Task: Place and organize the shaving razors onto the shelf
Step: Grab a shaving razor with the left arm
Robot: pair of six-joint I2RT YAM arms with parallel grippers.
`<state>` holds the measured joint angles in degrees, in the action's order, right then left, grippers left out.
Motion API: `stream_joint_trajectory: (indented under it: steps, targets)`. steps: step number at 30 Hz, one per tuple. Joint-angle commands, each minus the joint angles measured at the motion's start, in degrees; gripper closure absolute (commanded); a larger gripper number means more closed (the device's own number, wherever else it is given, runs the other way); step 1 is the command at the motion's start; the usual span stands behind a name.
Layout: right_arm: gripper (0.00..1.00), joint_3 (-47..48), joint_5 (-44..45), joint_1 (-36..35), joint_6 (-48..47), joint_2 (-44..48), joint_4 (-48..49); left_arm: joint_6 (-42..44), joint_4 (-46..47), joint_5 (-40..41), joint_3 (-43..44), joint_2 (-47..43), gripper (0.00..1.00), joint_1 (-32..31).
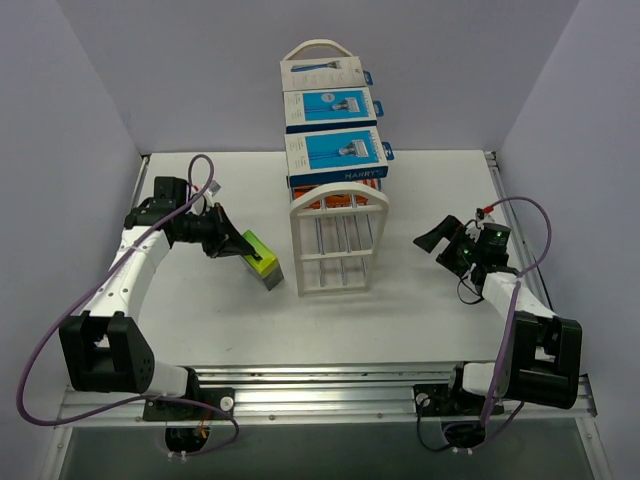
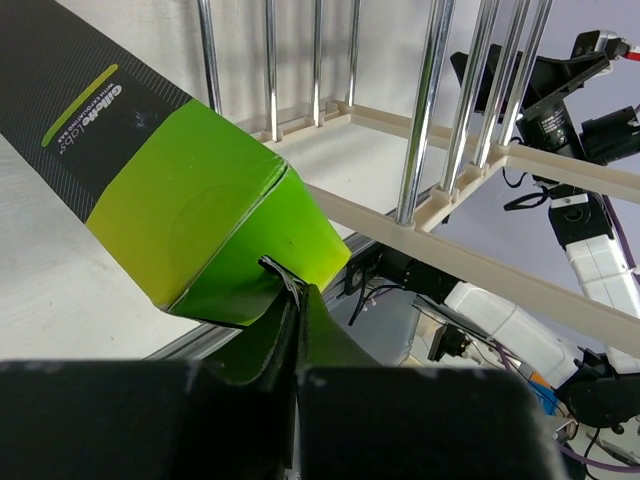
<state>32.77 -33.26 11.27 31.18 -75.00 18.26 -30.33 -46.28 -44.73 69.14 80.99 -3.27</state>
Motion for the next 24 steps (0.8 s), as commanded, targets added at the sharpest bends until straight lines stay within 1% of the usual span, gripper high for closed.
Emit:
stream_joint_trajectory:
  steps: [1, 8, 9, 14, 21, 23, 24]
  targets:
    - [0.0, -0.3, -1.1, 0.4, -0.8, 0.0, 1.9, 1.8, -2.9, 0.2, 6.0, 0.6, 0.94, 0.4]
    - [0.0, -0.7, -2.0, 0.4, -0.4, 0.3, 2.6, 2.3, -6.3, 1.9, 10.7, 3.4, 0.93, 0.4]
    - [0.0, -0.9, -2.1, 0.4, -0.3, 0.5, 2.7, 2.6, -7.1, 2.3, 11.1, 4.1, 0.07, 0.4]
    - [0.0, -1.0, -2.1, 0.5, -0.3, 0.7, 2.7, 4.2, -9.7, 3.3, 12.9, 5.8, 0.06, 0.4]
    - [0.0, -1.2, -2.7, 0.5, 0.0, 0.6, 3.4, 3.4, -10.8, 5.1, 13.4, 5.9, 0.06, 0.7]
    - [0.0, -1.2, -3.0, 0.5, 0.1, 0.5, 3.4, 3.9, -12.2, 6.6, 15.2, 6.1, 0.06, 0.7]
    - [0.0, -1.2, -3.1, 0.5, 0.2, 0.4, 3.6, 4.1, -14.4, 7.2, 16.3, 6.5, 0.06, 0.7]
